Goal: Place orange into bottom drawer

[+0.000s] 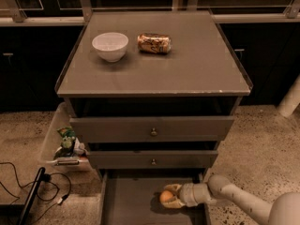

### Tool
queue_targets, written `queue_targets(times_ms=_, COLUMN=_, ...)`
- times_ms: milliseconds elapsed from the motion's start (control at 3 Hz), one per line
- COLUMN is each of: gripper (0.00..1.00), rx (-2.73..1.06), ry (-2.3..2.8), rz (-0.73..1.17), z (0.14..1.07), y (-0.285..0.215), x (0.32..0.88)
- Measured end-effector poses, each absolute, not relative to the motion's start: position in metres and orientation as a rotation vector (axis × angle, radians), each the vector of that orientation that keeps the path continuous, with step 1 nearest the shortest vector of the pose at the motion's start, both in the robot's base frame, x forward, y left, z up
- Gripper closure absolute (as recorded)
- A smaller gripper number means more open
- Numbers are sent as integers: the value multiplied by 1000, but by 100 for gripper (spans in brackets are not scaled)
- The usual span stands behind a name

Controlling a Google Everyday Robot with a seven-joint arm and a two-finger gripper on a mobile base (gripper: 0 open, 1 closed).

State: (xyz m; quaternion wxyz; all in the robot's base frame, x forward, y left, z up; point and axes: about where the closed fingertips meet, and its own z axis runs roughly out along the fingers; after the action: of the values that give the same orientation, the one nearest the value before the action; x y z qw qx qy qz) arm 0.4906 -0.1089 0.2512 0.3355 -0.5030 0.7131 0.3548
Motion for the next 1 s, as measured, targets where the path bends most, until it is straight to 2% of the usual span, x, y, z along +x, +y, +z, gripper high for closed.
queue_targets(times_ms=667, gripper=100, rx=-1287, ry=1882, rz=936, z=151, y=-85, x=489)
queue_targets(times_ms=1000, gripper=81, rx=-1280, ry=1886, rz=936, z=147, y=-85, x=489)
